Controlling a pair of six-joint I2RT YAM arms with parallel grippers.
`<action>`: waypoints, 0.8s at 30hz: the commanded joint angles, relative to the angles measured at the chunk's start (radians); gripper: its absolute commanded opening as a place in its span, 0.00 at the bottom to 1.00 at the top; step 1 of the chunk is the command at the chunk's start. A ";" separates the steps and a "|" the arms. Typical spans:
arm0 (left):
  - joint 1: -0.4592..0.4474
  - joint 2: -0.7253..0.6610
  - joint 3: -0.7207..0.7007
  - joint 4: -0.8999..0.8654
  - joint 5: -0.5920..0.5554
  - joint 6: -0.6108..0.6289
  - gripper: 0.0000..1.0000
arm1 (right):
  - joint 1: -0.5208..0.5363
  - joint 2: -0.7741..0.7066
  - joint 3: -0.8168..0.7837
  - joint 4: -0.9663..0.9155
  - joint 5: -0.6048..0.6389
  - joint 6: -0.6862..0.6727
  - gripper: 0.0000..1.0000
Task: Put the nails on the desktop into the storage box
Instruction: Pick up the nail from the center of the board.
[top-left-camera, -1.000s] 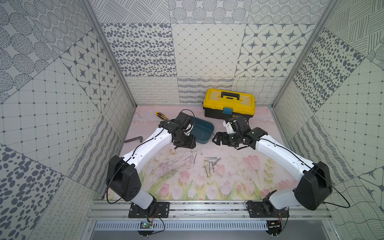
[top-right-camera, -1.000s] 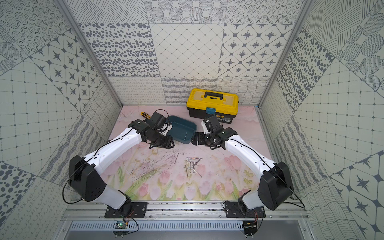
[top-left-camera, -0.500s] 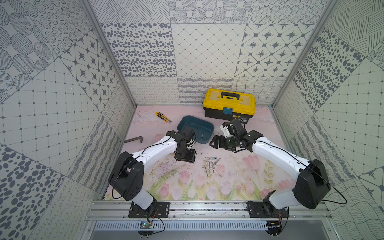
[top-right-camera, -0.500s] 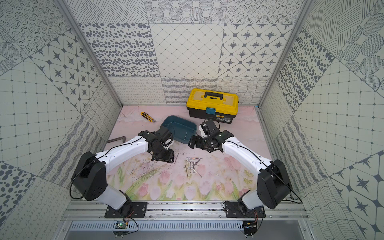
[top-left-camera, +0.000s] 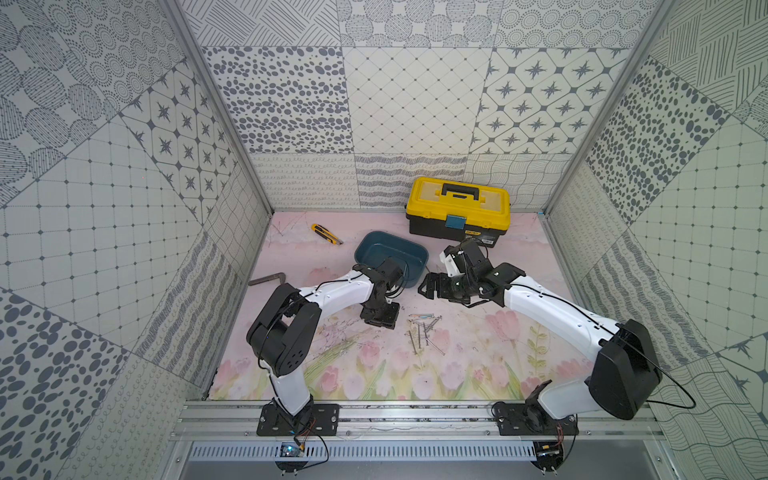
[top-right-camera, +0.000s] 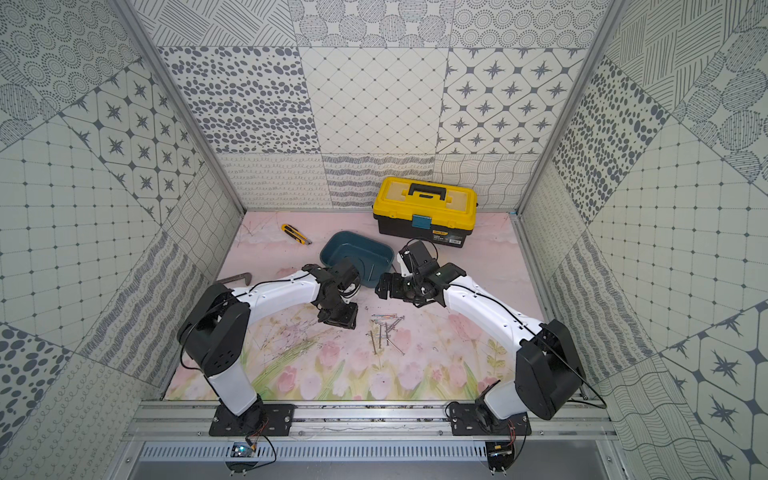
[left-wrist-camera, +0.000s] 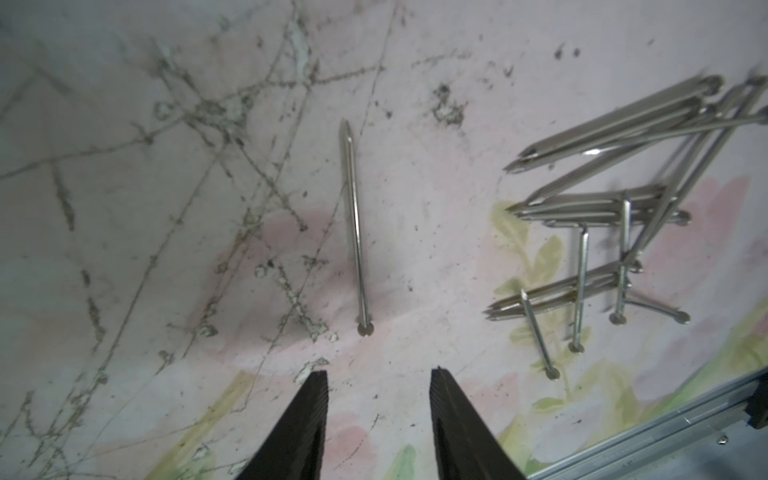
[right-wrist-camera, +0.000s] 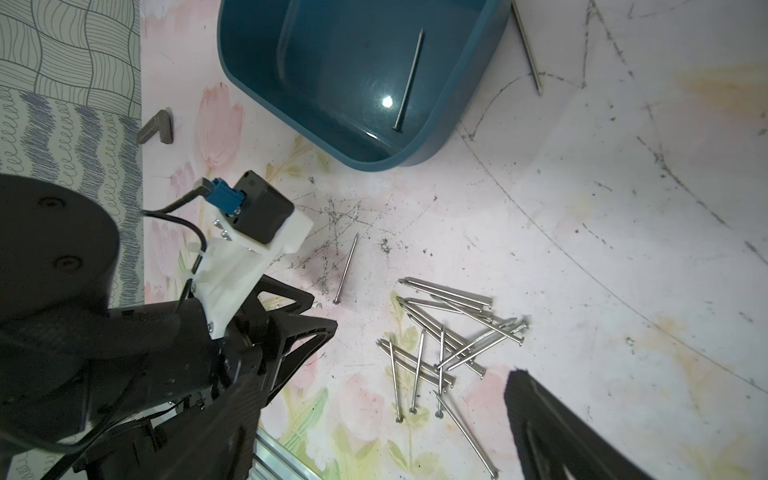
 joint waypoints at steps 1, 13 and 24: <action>-0.006 0.052 0.031 0.027 -0.026 0.040 0.41 | 0.002 -0.044 -0.013 0.035 0.027 0.005 0.97; -0.017 0.159 0.126 -0.045 -0.114 0.098 0.35 | -0.002 -0.031 -0.016 0.035 0.006 0.013 0.97; -0.021 0.180 0.084 -0.106 -0.173 0.107 0.21 | -0.008 -0.004 -0.010 0.046 -0.008 0.016 0.97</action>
